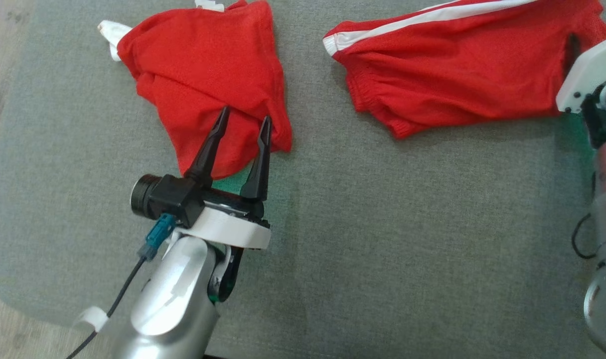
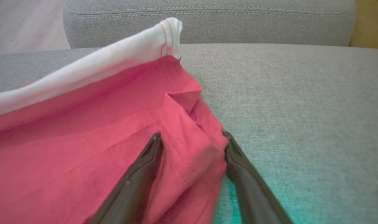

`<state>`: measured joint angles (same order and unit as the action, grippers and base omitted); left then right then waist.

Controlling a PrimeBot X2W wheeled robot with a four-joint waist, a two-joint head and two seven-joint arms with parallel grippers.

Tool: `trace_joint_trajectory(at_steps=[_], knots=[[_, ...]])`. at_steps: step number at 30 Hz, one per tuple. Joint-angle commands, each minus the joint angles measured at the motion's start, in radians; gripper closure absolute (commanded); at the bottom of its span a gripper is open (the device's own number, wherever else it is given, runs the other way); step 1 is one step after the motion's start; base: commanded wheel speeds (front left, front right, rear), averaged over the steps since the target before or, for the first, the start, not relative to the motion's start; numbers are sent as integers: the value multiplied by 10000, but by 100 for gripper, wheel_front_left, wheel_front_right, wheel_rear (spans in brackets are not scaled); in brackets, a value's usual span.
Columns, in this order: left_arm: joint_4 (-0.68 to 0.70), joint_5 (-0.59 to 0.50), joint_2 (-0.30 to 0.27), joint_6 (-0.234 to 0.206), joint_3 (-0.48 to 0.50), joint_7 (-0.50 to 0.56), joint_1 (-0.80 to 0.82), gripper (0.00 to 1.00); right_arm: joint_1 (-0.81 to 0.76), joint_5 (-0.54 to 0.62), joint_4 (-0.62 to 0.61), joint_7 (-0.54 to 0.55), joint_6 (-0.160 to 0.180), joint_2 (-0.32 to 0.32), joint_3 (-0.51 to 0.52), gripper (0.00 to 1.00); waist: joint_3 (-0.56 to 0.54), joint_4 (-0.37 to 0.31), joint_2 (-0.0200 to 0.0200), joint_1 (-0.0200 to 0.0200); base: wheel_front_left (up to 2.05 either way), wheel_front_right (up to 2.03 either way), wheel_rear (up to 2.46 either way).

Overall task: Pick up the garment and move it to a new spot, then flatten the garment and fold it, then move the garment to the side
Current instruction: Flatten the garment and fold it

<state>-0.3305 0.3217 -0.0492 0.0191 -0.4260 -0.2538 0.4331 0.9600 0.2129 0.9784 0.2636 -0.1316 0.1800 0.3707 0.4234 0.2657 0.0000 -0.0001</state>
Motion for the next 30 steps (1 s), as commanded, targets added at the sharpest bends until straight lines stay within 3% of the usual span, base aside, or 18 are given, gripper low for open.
trace_joint_trajectory(at_steps=[1,14,23,30], knots=[[238,-107,-77,18,391,-80,245,0,16,44,133,-30,9,-162,-294,100,-18,-43,0,1,0,0,0],[129,-342,-36,75,817,-80,-183,0,-452,-955,487,-2021,9,786,-1276,100,-1056,-1019,0,1,0,0,0],[102,-460,-26,100,965,-80,-584,0,-2230,-2126,-337,-2396,9,1691,-1367,100,-1744,-1534,0,1,0,0,0],[106,-514,-25,159,1068,-80,-811,0,-3074,-2401,-938,-2495,9,1955,-1176,100,-1915,-1535,0,1,0,0,0]])
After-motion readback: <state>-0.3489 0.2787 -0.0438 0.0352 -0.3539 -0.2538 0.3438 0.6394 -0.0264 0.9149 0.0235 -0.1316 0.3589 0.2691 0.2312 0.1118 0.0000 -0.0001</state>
